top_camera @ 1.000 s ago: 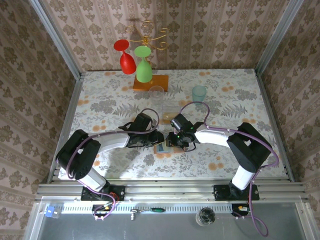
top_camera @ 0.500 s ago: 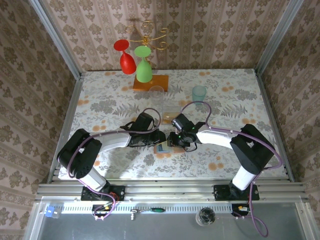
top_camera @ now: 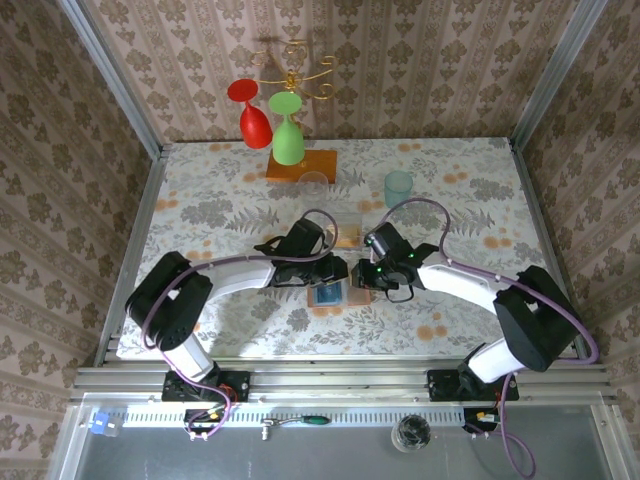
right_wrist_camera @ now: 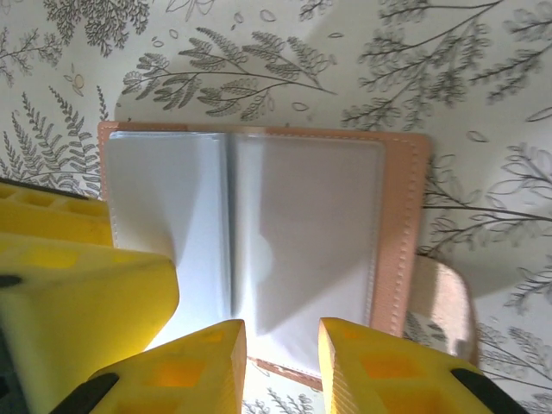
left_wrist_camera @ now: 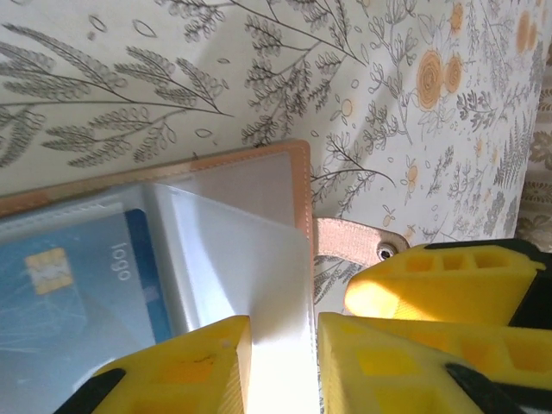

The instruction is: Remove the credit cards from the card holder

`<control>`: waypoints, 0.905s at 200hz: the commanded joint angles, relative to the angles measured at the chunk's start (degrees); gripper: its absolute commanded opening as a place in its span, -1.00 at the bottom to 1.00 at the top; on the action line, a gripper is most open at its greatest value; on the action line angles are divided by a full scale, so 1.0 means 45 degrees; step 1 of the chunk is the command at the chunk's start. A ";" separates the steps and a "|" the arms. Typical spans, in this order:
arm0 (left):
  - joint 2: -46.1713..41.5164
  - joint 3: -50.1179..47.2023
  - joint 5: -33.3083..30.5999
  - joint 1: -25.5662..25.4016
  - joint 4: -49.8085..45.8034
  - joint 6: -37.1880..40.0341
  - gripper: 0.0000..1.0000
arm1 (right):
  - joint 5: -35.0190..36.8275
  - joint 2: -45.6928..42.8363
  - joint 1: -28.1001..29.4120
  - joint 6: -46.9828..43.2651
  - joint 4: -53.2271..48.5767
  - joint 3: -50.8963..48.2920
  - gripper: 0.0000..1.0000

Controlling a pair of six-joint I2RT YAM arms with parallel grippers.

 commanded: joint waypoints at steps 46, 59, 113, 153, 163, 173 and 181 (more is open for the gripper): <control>0.0864 0.1270 -0.0571 -0.0642 -0.0645 -0.0326 -0.28 | -0.0383 -0.1733 -0.1000 -0.0657 -0.0495 -0.1028 -0.42; 0.1023 0.1404 -0.0629 -0.0741 -0.0699 -0.0345 -0.28 | -0.0588 -0.1877 -0.1264 -0.0843 -0.0545 -0.1034 -0.42; 0.1508 0.1692 -0.1031 -0.1136 -0.0549 -0.0501 -0.37 | -0.1121 -0.2044 -0.1849 -0.1615 -0.0960 -0.0557 -0.42; 0.1271 0.1541 -0.1561 -0.1394 -0.0468 -0.0706 -0.37 | -0.1901 -0.1456 -0.1870 -0.1704 -0.0741 -0.0192 -0.41; 0.1072 0.1354 -0.1765 -0.1386 -0.0486 -0.0764 -0.38 | -0.2136 -0.1280 -0.1870 -0.1634 -0.0623 -0.0135 -0.42; 0.0793 0.1167 -0.1958 -0.1401 -0.0500 -0.0831 -0.39 | -0.2372 -0.1199 -0.1876 -0.1530 -0.0471 -0.0092 -0.42; 0.0560 0.0986 -0.2130 -0.1387 -0.0528 -0.0863 -0.39 | -0.2567 -0.1202 -0.1870 -0.1418 -0.0366 -0.0075 -0.41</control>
